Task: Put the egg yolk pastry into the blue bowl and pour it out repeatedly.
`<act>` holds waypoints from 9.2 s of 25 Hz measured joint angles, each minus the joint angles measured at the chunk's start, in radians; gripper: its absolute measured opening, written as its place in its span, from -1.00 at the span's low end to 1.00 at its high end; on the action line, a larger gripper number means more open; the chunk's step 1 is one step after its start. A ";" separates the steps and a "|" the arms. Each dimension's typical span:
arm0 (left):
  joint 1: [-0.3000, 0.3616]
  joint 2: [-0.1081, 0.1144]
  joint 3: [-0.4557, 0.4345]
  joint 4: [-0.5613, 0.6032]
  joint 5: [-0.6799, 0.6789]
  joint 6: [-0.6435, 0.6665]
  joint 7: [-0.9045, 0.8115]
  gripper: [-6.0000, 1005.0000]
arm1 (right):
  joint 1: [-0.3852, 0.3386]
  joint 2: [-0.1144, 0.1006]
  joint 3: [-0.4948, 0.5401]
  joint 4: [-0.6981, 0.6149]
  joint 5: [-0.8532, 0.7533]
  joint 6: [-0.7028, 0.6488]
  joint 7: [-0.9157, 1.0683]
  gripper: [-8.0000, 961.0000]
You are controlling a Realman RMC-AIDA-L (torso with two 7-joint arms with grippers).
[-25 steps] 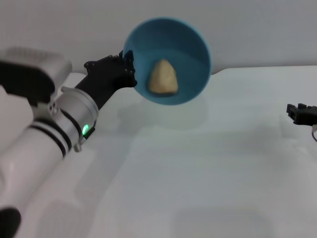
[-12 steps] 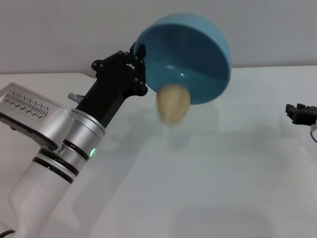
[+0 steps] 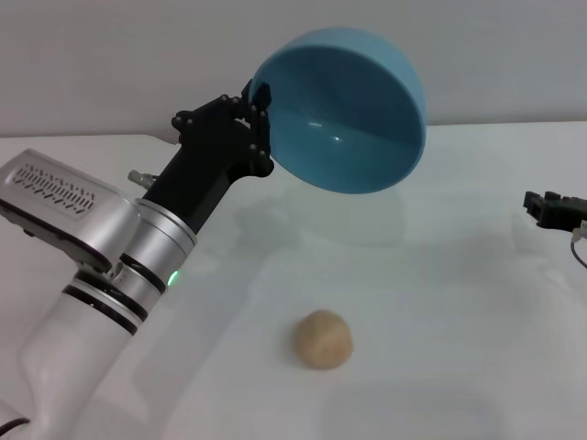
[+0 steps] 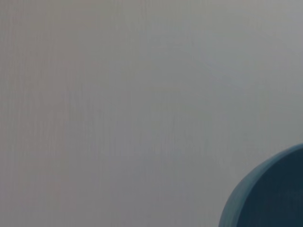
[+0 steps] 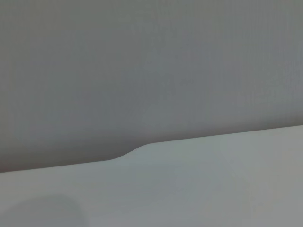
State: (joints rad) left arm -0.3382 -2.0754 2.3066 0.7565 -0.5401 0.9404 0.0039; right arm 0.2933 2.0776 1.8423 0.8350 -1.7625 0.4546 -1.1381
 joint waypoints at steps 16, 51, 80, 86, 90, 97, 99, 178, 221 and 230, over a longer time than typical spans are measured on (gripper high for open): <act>-0.035 0.018 -0.201 0.305 0.076 -0.819 -0.044 -0.99 | 0.036 -0.011 0.002 0.042 -0.005 0.284 -0.031 -0.52; -0.328 0.019 -0.658 0.442 0.300 -2.169 -0.037 -0.99 | 0.264 -0.014 -0.014 0.318 -0.493 0.986 0.234 -0.06; -0.354 0.016 -0.663 0.454 0.296 -2.184 -0.027 -0.99 | 0.325 -0.001 -0.250 0.051 -0.404 0.703 0.267 0.05; -0.355 0.017 -0.666 0.454 0.297 -2.184 -0.027 -0.99 | 0.330 0.000 -0.270 0.004 -0.386 0.655 0.267 0.05; -0.356 0.017 -0.666 0.454 0.298 -2.182 -0.027 -0.99 | 0.338 -0.001 -0.290 -0.029 -0.346 0.628 0.260 0.05; -0.359 0.017 -0.667 0.454 0.298 -2.180 -0.027 -0.99 | 0.340 -0.001 -0.371 -0.043 -0.310 0.573 0.266 0.05; -0.359 0.017 -0.667 0.454 0.298 -2.180 -0.027 -0.99 | 0.341 -0.001 -0.382 -0.044 -0.309 0.569 0.275 0.05; -0.436 0.008 -0.562 0.455 0.153 -2.247 -0.013 -0.99 | 0.267 -0.010 -0.041 0.396 -0.367 0.776 0.340 -0.25; -0.033 -0.001 -0.093 -0.009 0.130 -0.043 -0.004 -0.99 | 0.020 -0.005 0.490 0.271 -0.370 0.658 0.420 -0.01; -0.043 -0.002 -0.087 -0.023 0.106 0.004 -0.004 -0.99 | 0.018 -0.005 0.483 0.256 -0.370 0.660 0.420 -0.01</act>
State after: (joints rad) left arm -0.3816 -2.0770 2.2198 0.7334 -0.4341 0.9443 0.0003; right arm 0.3114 2.0724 2.3258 1.0909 -2.1320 1.1151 -0.7186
